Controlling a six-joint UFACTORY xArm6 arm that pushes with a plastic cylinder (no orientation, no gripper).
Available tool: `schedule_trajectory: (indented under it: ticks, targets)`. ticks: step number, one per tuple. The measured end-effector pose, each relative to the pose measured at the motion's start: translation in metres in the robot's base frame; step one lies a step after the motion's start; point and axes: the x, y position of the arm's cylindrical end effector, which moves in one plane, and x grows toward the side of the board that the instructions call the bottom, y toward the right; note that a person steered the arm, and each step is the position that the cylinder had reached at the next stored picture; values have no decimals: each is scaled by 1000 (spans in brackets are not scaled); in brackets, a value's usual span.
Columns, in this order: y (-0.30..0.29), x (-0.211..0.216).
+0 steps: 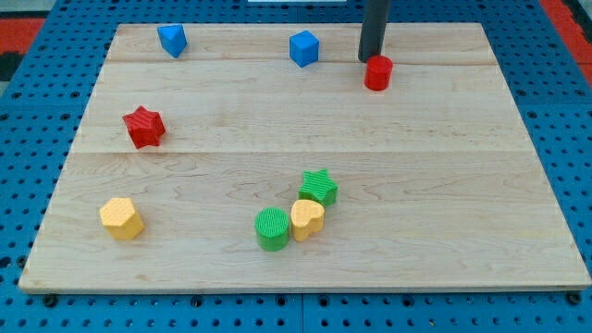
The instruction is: Move red circle closer to green star
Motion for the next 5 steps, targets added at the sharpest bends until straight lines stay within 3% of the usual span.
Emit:
schedule_trajectory:
  ticks: [1, 3, 4, 5]
  targets:
    - [36, 41]
    - [-8, 162]
    - [41, 169]
    - [14, 197]
